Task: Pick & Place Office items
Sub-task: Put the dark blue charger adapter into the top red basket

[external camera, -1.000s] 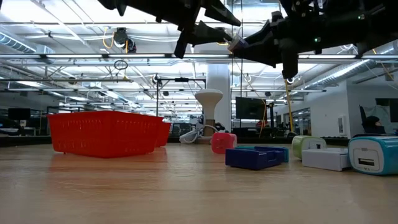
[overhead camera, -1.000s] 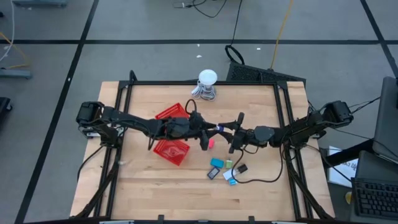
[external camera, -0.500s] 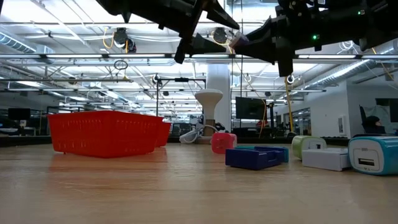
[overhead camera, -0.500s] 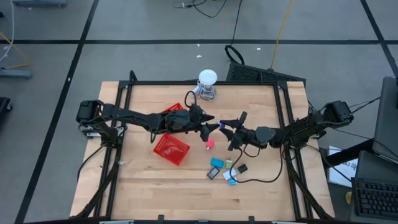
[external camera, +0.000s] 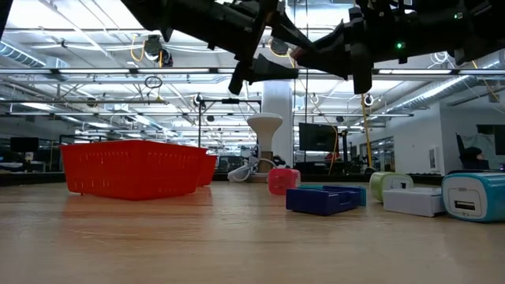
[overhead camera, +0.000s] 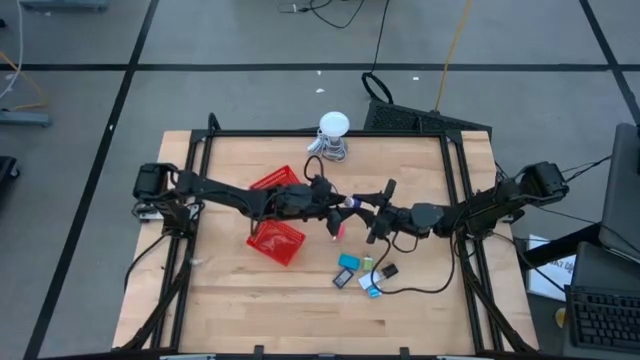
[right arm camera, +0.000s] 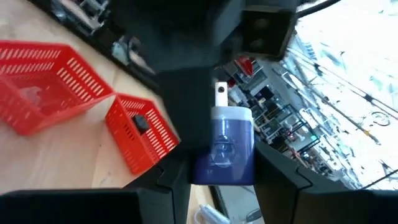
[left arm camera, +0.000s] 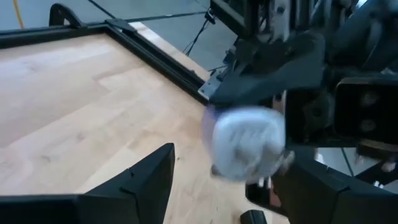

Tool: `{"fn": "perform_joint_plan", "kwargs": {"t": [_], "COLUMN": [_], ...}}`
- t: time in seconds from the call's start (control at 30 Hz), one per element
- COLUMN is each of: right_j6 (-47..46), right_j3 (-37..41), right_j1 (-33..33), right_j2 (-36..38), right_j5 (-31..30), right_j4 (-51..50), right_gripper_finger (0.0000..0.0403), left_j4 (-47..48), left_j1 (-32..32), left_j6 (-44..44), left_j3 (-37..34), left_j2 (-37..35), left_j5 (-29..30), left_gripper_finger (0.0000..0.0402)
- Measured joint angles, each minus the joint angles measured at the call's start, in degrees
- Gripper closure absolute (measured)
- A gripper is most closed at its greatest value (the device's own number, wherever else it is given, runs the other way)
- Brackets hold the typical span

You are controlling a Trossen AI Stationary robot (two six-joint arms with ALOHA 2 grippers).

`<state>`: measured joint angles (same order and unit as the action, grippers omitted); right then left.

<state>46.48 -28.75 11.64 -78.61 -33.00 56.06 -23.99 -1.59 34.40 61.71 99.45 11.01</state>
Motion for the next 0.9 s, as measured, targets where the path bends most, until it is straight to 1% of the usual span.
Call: {"fn": "perform_joint_plan", "kwargs": {"t": [0.53, 0.63, 0.77, 0.83, 0.9], "right_j6": [-0.77, -0.79, -0.85, -1.68, -4.54], "right_j3": [0.00, 0.00, 0.02, 0.02, 0.02], "right_j1": [-0.04, -0.04, -0.04, -0.07, -0.09], "right_j2": [-0.01, 0.00, -0.02, -0.02, -0.02], "right_j5": [-0.31, -0.26, -0.24, -0.37, -0.53], "right_j4": [-1.12, -1.13, -1.58, -1.72, -1.64], "right_gripper_finger": [0.0278, 0.0278, 0.0278, 0.0275, 0.0265], "left_j4": [-0.32, -0.32, -0.22, -0.35, -0.85], "left_j1": [0.46, 0.44, 0.73, 1.03, 1.40], "left_j6": [0.50, 0.63, -0.11, -0.95, -2.81], "left_j3": [0.00, 0.00, 0.00, 0.00, 0.00], "left_j2": [-0.84, -0.84, -0.84, -0.84, -0.84], "left_j5": [-2.53, -2.22, -1.90, -2.24, -2.77], "left_gripper_finger": [0.0188, 0.0210, 0.0264, 0.0268, 0.0268]}}
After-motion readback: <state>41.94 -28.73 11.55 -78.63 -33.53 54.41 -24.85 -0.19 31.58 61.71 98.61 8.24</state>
